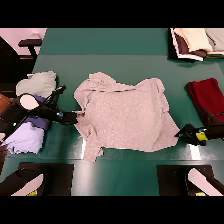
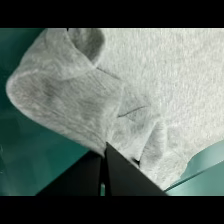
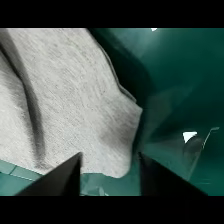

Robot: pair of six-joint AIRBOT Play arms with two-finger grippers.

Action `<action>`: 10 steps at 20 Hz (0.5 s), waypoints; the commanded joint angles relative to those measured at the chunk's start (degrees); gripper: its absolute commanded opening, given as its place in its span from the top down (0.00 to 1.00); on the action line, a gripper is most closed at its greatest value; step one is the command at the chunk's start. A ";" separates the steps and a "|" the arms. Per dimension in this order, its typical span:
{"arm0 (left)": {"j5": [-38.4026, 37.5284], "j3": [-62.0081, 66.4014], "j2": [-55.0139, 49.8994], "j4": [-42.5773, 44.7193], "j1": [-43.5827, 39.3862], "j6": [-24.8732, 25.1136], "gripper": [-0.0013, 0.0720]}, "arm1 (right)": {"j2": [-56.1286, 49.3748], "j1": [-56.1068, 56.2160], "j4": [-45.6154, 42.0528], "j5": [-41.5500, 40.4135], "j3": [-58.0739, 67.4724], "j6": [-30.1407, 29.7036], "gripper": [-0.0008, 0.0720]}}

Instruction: Fold the shirts.

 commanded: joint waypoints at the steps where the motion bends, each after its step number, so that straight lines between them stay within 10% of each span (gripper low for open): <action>1: -0.59 0.20 0.04 0.09 -0.02 -0.02 0.95 | -3.34 5.66 0.57 -3.23 -0.17 -0.15 0.80; 2: -1.05 0.55 0.07 -0.22 -0.02 -0.02 0.96 | -3.45 7.21 0.57 -3.26 1.11 -0.15 0.96; 10: -4.96 25.27 12.20 2.75 -0.02 -1.27 0.95 | 13.42 10.10 0.61 -3.26 31.47 0.50 0.98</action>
